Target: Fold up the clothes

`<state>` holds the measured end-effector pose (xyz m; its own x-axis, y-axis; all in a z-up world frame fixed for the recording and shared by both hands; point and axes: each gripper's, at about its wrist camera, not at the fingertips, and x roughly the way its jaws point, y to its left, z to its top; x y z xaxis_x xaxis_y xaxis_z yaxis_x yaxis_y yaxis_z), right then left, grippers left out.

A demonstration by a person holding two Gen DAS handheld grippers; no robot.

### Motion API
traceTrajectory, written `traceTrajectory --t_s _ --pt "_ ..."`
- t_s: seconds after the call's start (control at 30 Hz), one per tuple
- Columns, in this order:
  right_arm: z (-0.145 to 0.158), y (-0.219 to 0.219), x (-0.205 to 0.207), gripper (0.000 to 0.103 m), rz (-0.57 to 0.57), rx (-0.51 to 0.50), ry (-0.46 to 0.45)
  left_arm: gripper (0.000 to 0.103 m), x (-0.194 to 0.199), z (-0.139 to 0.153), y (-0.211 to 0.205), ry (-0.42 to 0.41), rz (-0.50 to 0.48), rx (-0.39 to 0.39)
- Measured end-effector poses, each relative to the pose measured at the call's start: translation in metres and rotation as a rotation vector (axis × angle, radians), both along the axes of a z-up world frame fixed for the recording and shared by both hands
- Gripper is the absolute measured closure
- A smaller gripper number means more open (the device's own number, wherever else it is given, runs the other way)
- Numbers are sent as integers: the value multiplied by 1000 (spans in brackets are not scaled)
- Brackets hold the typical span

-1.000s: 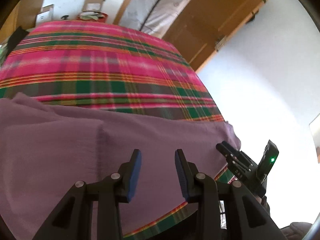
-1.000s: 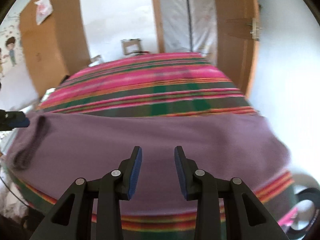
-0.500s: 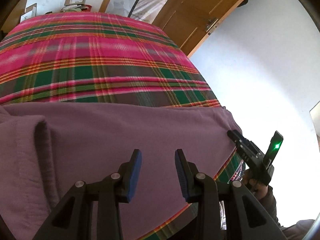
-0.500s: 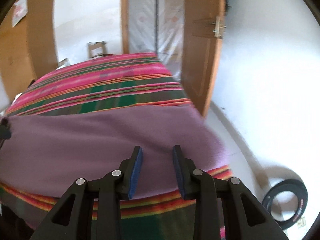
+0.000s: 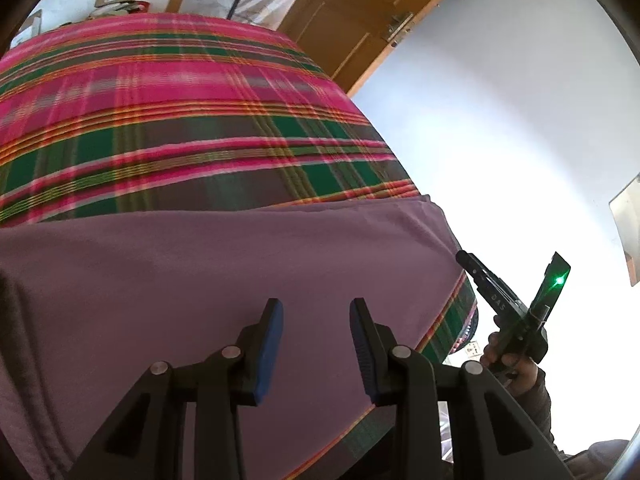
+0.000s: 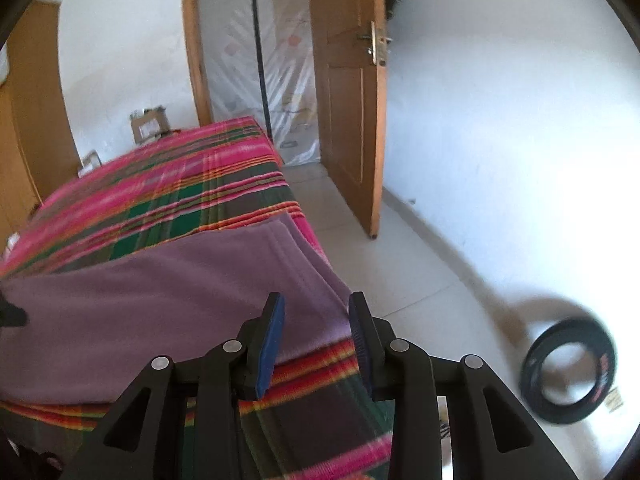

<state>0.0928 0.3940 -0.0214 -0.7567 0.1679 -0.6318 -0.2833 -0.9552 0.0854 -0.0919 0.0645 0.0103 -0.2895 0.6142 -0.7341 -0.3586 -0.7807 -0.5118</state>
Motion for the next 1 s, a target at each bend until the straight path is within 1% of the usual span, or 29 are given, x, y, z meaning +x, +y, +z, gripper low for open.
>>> traceTrajectory --t_s 0.03,0.13,0.17,0.27,0.47,0.63,0.8,0.93,1.0 --pt "-3 7 3 67 -6 -43 -2 68 -1 -1 3 -3 -6 0" --pt "-7 19 8 67 -46 -103 8 68 -2 -2 12 -9 -27 5" --pt "-8 22 8 67 -43 -127 10 68 -2 -2 14 -10 -36 2" --pt "-9 26 9 66 -42 -146 15 68 -2 -4 20 -18 -50 4" --pt "-9 30 -5 66 -18 -172 15 68 -3 -6 24 -28 -49 5" --pt "-8 24 -9 65 -2 -128 19 68 -4 -7 26 -32 -50 6" --pt "-6 9 -10 65 29 -22 18 68 -4 -9 30 -39 -55 3" --pt "-6 2 -10 73 35 29 24 68 -5 -11 33 -49 -57 4" --pt "-6 -1 -10 81 38 45 28 68 -5 -12 35 -54 -59 4"
